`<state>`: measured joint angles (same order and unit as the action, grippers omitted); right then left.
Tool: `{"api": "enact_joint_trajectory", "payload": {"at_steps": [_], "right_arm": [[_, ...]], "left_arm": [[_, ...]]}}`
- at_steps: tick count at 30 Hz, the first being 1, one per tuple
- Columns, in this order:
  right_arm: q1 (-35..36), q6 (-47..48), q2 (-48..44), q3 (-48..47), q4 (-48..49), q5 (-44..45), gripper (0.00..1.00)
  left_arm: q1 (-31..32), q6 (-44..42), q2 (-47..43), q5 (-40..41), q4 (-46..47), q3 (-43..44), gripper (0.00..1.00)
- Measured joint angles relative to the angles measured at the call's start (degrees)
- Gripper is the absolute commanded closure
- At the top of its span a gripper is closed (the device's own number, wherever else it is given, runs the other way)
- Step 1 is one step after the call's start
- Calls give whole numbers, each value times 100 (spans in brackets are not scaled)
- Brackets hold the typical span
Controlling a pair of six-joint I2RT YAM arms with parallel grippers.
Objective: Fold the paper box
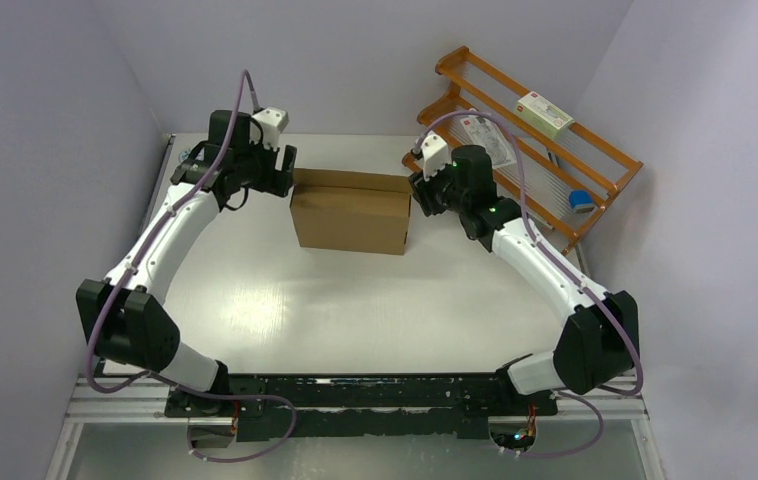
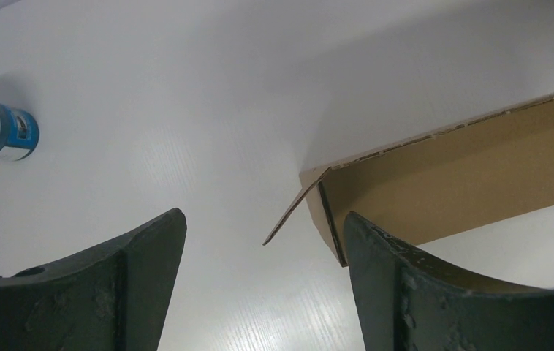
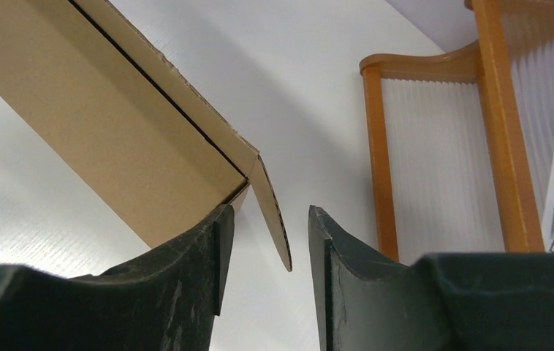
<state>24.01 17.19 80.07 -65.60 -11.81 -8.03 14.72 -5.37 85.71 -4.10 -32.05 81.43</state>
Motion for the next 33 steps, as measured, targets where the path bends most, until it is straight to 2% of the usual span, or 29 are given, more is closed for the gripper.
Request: {"api": "enact_joint_trajectory", "payload": {"at_steps": [8, 16, 26, 33], "right_arm": [[-13, 105, 173, -76, -81, -120, 69], [-28, 162, 205, -127, -179, -184, 74], [-33, 208, 205, -160, -221, -267, 76], [-33, 214, 205, -168, -234, -317, 81]], "left_arm": [[0, -291, 275, -282, -212, 374, 21], [-44, -601, 647, -529, -472, 876, 30], [-157, -831, 667, -772, -634, 863, 45], [-179, -927, 649, -883, -680, 557, 62]]}}
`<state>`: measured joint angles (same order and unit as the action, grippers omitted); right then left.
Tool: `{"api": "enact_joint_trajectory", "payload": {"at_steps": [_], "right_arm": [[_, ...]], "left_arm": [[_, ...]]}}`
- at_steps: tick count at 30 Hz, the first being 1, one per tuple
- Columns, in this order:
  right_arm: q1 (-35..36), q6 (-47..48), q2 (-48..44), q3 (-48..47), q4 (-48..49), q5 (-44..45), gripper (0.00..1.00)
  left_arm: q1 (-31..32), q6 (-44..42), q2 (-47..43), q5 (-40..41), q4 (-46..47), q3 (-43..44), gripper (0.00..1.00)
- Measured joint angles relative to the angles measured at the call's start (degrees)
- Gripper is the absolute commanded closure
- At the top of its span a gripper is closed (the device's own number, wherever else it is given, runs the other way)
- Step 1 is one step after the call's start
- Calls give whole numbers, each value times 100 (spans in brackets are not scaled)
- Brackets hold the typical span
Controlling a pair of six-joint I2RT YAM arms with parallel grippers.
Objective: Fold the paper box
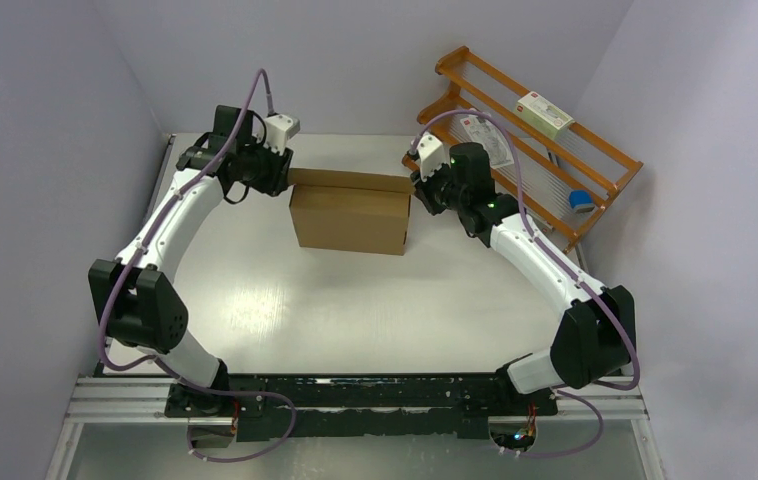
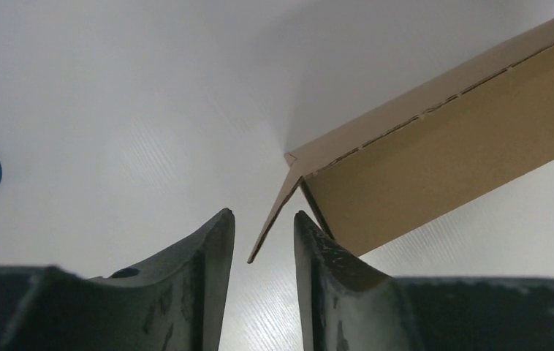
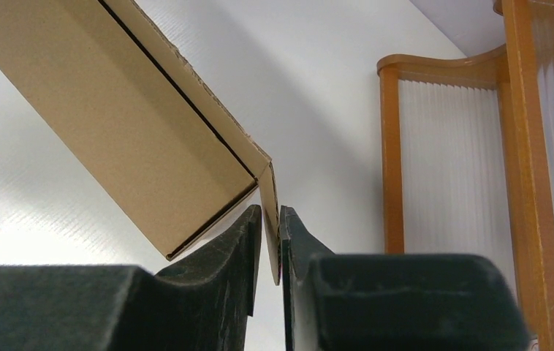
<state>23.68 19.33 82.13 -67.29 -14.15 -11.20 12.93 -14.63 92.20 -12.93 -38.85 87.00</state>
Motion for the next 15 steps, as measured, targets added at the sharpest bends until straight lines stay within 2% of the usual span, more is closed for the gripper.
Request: {"api": "enact_joint_trajectory", "payload": {"at_steps": [7, 15], "right_arm": [[0, 2, 0, -13, -39, -48, 85], [-4, 72, 74, -111, -118, -146, 80]], "left_arm": [[0, -70, -7, -258, -2, -11, 76], [0, -144, -15, -511, -4, -13, 77]]}}
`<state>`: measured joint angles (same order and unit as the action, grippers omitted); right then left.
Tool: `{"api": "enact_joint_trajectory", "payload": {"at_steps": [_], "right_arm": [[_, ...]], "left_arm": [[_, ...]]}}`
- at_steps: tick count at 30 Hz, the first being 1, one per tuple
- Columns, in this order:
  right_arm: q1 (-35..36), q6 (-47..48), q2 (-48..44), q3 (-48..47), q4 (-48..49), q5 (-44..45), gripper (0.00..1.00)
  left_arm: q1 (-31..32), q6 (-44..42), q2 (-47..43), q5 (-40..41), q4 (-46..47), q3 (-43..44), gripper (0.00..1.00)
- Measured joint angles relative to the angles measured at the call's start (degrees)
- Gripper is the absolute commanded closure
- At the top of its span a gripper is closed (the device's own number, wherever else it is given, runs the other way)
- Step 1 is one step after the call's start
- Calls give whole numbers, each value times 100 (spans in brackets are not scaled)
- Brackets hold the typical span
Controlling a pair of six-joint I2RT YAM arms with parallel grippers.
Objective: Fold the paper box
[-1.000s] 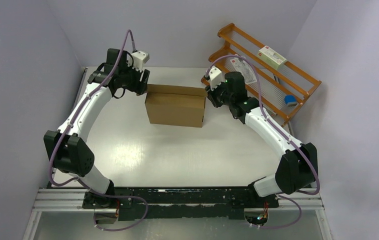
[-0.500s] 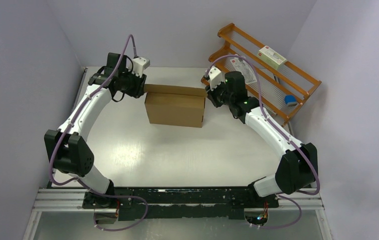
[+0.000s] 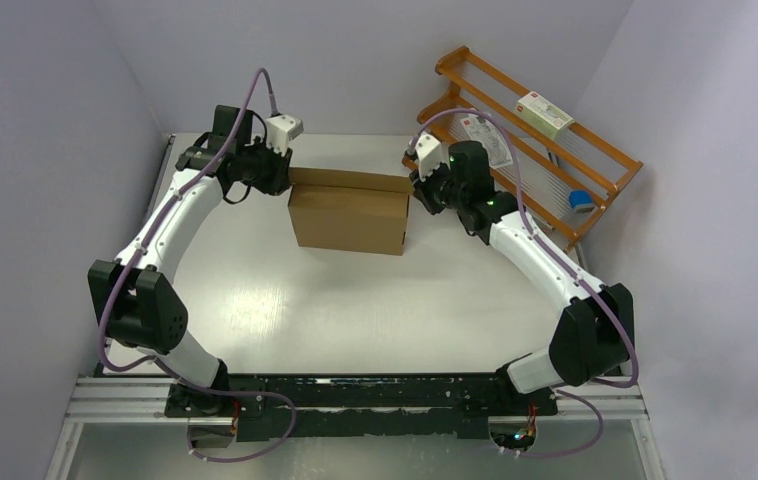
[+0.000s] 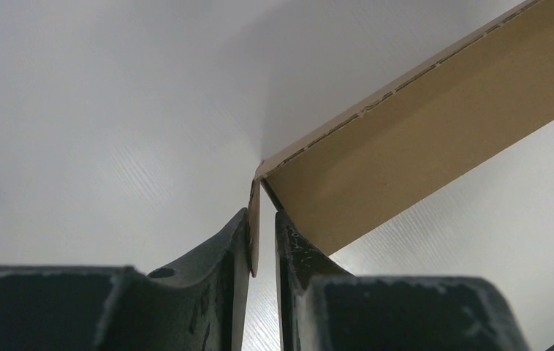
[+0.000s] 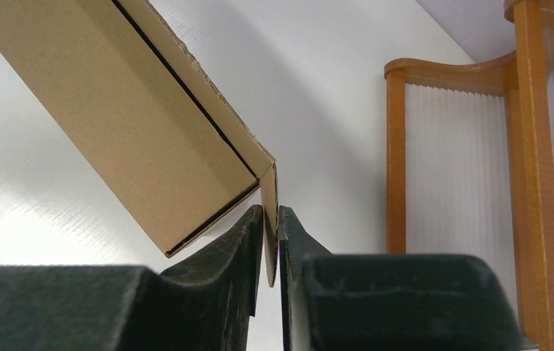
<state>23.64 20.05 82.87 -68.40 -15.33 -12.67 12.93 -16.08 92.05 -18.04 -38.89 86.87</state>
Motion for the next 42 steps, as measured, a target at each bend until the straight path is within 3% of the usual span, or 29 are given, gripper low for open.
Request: {"api": "enact_joint_trajectory", "payload": {"at_steps": [5, 11, 15, 26, 42], "right_arm": [[-7, 127, 33, 0, -15, -4, 80], [-13, 181, 44, -13, -103, -109, 93], [-44, 111, 44, -31, -131, -166, 100], [4, -404, 319, -439, -306, -20, 100], [776, -1996, 1023, -1204, -614, 1860, 100]], "left_arm": [[0, -26, 0, -63, 0, -4, 79], [0, -48, -2, -170, -7, -4, 95], [-35, 26, -37, -256, -7, -17, 95], [94, 979, -518, 140, -20, -417, 95], [341, 2524, -737, 1281, 498, -850, 93]]}}
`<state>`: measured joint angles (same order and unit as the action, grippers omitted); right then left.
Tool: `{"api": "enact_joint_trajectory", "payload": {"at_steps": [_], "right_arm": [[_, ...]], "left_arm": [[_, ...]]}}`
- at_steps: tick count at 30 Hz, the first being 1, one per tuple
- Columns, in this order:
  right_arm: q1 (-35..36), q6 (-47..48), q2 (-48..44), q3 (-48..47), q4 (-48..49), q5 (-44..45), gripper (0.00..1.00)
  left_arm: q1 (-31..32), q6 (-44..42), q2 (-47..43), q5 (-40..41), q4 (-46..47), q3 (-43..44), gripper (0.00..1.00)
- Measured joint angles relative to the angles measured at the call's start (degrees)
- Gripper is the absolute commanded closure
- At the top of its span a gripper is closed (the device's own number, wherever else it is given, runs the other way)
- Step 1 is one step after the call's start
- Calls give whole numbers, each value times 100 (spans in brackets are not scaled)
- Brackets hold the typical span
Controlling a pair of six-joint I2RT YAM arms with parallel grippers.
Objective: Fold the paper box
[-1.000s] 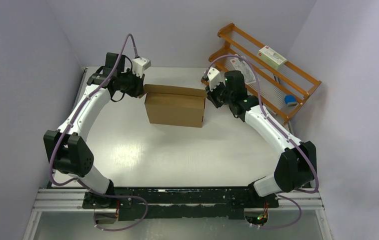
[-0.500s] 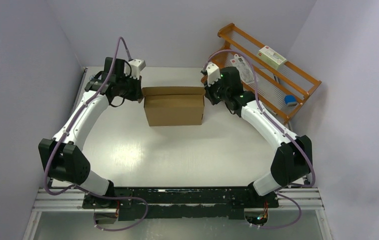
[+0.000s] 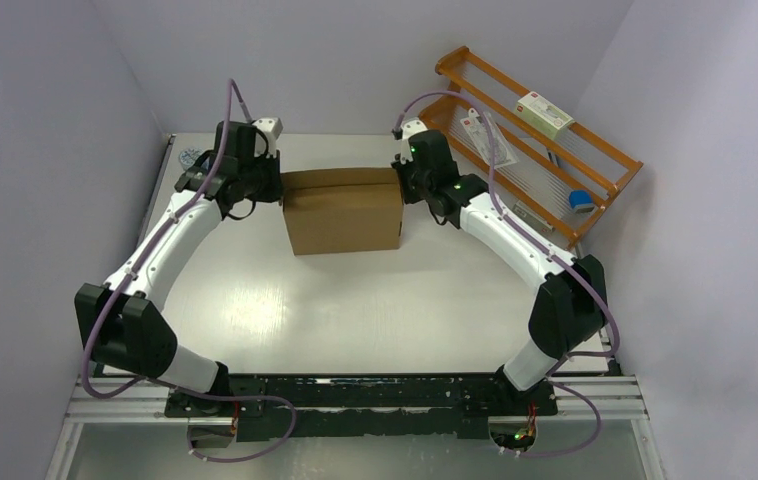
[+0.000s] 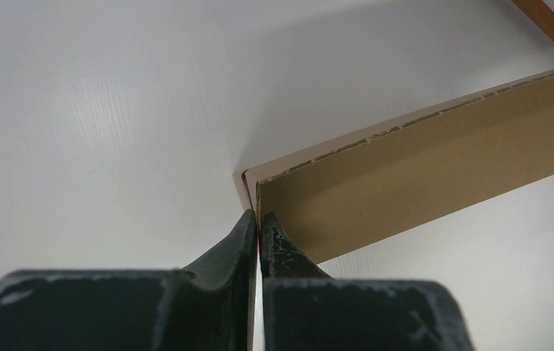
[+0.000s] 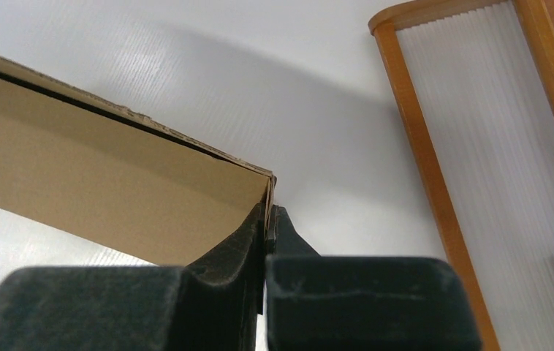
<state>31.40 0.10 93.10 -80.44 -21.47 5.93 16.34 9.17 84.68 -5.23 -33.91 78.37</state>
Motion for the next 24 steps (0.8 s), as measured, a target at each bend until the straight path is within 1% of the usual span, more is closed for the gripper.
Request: {"api": "enact_joint_trajectory", "payload": {"at_steps": [6, 14, 18, 20, 24], "right_arm": [[70, -483, 2, -13, -39, 256, 100], [107, -1217, 2, -15, -87, 560, 100], [120, -1497, 20, -68, -188, 651, 100], [125, -1596, 37, -103, -223, 684, 100], [144, -1714, 44, -114, -249, 811, 100]], "left_arm": [[83, 192, -160, 144, 179, -236, 94], [223, 444, -225, 245, 308, -337, 87], [315, 522, -225, 334, 326, -337, 86], [358, 546, -225, 376, 330, -341, 87], [409, 599, -229, 457, 382, -365, 91]]}}
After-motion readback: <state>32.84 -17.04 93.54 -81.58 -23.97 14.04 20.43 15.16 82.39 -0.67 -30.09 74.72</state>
